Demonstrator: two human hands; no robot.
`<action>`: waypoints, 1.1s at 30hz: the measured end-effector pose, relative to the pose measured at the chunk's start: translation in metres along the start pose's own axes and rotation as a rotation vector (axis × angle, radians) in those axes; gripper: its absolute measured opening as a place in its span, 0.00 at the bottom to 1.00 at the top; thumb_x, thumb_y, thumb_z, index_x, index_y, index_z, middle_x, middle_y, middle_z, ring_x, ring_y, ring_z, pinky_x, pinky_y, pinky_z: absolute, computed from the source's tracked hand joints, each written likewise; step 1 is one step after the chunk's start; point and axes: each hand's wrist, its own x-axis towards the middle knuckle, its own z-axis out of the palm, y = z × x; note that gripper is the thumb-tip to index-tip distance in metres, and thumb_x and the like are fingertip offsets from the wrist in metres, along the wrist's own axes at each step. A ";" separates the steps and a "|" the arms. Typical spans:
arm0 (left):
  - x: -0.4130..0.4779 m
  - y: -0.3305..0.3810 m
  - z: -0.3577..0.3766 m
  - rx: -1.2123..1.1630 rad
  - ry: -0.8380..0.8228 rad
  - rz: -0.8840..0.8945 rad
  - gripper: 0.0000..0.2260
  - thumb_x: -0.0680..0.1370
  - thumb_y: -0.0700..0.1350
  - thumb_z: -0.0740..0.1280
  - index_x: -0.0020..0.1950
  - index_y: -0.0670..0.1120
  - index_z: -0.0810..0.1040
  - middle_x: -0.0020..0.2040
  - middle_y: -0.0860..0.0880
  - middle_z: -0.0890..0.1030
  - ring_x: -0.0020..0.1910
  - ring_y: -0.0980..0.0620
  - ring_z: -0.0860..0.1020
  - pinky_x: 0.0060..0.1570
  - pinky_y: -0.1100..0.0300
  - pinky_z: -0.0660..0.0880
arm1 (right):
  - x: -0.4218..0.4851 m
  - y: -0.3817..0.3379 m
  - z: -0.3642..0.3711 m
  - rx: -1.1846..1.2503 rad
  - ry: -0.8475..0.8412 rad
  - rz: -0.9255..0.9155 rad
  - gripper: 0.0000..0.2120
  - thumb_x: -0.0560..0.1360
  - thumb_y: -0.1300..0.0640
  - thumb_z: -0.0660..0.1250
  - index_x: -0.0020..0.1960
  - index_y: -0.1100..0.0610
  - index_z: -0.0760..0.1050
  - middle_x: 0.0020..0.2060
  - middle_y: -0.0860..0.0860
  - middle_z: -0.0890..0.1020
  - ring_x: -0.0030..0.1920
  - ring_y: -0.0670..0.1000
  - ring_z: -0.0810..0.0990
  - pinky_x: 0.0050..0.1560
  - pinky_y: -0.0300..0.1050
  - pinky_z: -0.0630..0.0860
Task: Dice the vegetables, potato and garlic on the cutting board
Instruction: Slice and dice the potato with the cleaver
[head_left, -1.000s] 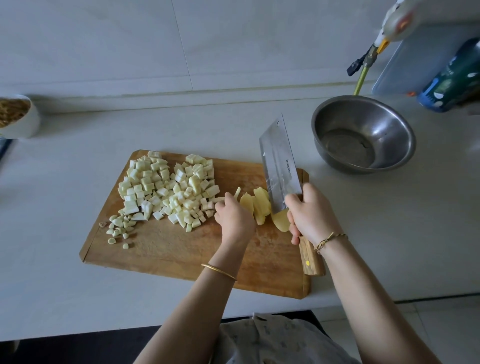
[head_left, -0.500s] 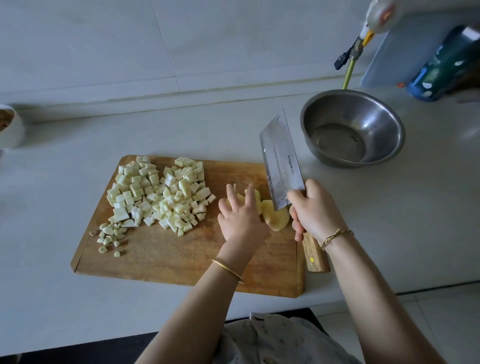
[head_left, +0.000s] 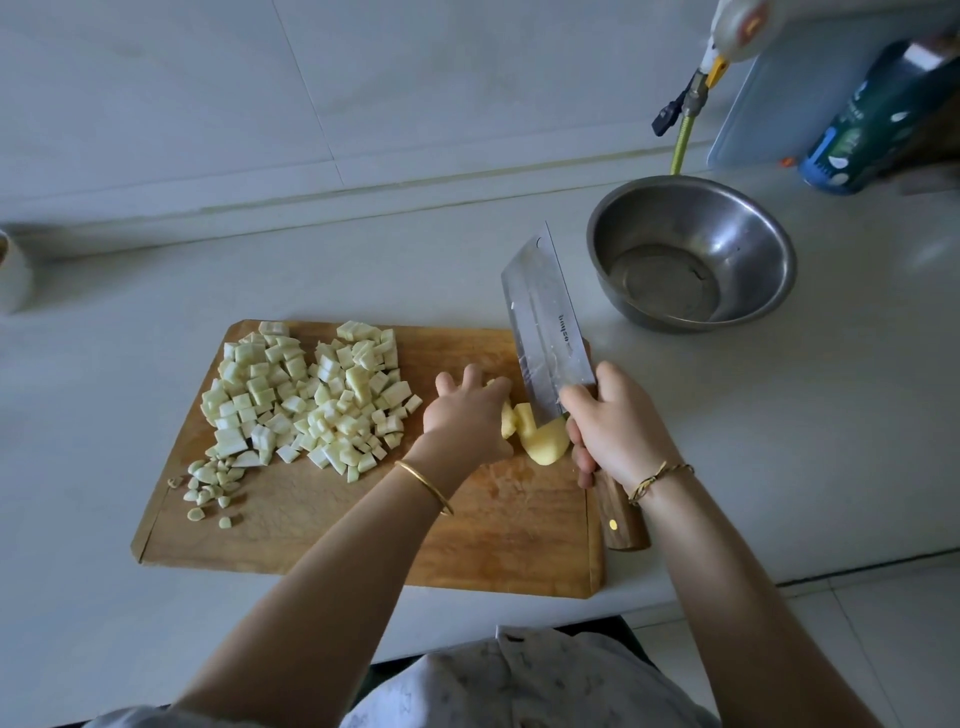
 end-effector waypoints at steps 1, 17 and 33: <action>-0.001 -0.002 0.001 0.013 0.017 0.016 0.31 0.72 0.53 0.70 0.71 0.54 0.61 0.68 0.47 0.60 0.64 0.40 0.61 0.38 0.56 0.72 | 0.000 -0.001 0.001 0.000 -0.004 0.000 0.09 0.76 0.60 0.57 0.38 0.56 0.61 0.26 0.60 0.73 0.18 0.55 0.69 0.23 0.48 0.72; -0.008 -0.049 0.001 0.269 0.064 0.460 0.28 0.74 0.54 0.68 0.71 0.59 0.61 0.72 0.50 0.59 0.67 0.45 0.60 0.47 0.57 0.74 | -0.015 0.000 0.014 -0.057 -0.058 0.032 0.08 0.78 0.59 0.57 0.40 0.57 0.62 0.26 0.55 0.72 0.16 0.51 0.71 0.20 0.41 0.69; -0.028 -0.063 0.025 -0.164 0.246 0.338 0.38 0.73 0.49 0.72 0.76 0.47 0.54 0.75 0.48 0.62 0.76 0.50 0.53 0.71 0.49 0.64 | -0.004 0.002 0.033 -0.206 -0.106 0.023 0.05 0.77 0.60 0.56 0.44 0.60 0.62 0.25 0.54 0.70 0.13 0.49 0.68 0.17 0.36 0.64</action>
